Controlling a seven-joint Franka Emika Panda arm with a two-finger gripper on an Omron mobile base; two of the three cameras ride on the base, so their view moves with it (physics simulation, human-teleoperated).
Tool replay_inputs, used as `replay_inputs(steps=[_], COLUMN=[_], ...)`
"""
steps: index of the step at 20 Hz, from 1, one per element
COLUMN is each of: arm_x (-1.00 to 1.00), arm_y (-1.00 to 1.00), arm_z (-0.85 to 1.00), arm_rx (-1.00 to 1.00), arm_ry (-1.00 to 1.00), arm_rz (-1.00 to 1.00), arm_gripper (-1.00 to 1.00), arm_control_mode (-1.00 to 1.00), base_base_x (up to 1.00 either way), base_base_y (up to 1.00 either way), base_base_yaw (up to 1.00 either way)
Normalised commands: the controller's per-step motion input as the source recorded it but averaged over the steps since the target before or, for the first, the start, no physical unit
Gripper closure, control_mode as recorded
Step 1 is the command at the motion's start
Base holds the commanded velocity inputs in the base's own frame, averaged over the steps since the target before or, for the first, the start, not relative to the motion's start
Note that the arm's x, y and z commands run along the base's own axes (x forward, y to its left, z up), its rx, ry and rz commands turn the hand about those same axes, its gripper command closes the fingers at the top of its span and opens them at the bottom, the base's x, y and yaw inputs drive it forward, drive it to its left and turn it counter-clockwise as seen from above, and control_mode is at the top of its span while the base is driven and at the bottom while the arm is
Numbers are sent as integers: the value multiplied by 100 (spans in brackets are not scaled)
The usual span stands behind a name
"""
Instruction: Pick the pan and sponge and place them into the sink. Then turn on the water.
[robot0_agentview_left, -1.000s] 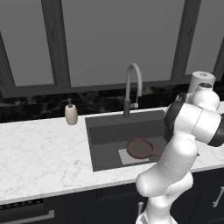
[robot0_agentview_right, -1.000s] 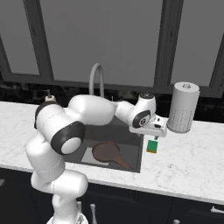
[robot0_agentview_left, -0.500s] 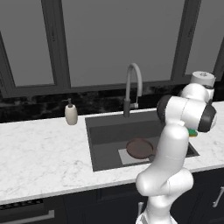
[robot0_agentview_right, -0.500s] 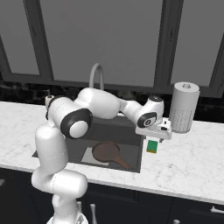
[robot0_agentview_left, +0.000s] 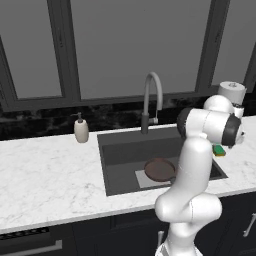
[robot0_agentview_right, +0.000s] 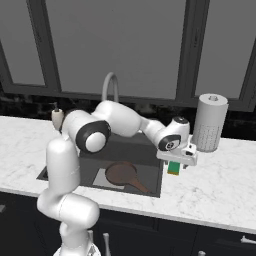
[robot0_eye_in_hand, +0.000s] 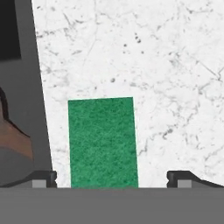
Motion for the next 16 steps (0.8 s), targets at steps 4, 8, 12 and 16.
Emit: replay_inputs(steps=[4, 8, 12, 16], arm_x=[0, 0, 6, 17], arm_y=[0, 0, 0, 7], arm_z=[-26, -15, -14, -10], arm_rx=[0, 1, 2, 1], arm_ry=[0, 0, 0, 1], arm_rz=[0, 0, 0, 0], arm_gripper=[-100, -100, -100, -100], arm_control_mode=[-100, -100, -100, -100], base_base_x=[0, 0, 0, 0], base_base_y=[0, 0, 0, 0], base_base_yaw=[0, 0, 0, 0])
